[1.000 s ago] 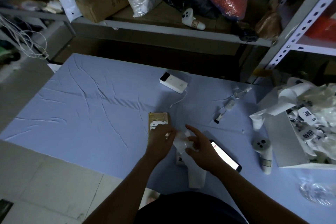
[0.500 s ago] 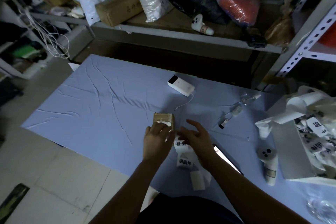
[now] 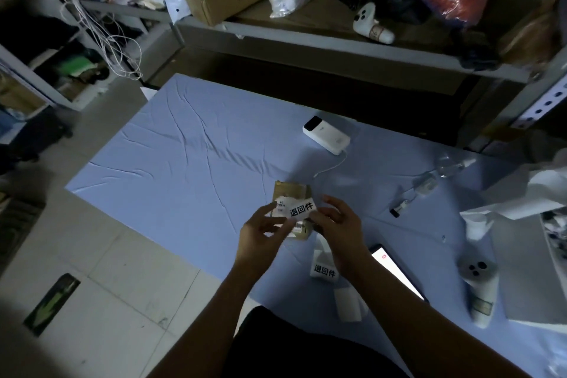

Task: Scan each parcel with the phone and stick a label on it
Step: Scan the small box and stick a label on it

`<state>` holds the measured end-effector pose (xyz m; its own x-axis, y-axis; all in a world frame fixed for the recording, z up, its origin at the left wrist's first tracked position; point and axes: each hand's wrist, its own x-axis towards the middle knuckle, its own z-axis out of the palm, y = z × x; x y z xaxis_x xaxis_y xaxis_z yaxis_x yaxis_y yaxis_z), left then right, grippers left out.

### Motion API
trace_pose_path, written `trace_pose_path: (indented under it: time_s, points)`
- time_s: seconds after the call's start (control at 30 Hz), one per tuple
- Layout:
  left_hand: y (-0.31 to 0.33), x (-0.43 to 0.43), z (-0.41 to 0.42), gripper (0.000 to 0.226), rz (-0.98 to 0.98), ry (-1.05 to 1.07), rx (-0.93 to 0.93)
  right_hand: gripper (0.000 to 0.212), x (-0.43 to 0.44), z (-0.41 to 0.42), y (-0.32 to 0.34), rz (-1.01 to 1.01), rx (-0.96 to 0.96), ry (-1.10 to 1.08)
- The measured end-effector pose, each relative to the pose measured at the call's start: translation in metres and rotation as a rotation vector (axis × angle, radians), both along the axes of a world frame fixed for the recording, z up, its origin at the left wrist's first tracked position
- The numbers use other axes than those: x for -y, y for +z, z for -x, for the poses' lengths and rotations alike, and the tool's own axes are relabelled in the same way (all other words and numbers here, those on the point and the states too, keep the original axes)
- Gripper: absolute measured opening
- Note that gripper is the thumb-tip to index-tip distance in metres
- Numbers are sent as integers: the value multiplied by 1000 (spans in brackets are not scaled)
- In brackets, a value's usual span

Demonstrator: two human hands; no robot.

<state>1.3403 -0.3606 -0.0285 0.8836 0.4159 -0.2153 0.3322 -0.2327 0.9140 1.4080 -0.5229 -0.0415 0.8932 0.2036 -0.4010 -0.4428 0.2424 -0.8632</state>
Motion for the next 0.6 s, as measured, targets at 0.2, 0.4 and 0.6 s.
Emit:
trace_pose_path:
  time_s: [0.2, 0.4, 0.6]
  points:
    - [-7, -39, -48, 28, 123, 39, 50, 34, -32, -16, -12, 113, -34, -26]
    - [-40, -70, -95, 24, -204, -219, 78, 17, -69, -32, -30, 637, 77, -37]
    - [-78, -77, -119, 8, -518, -508, 128, 15, -89, -52, -44, 1093, 326, 117]
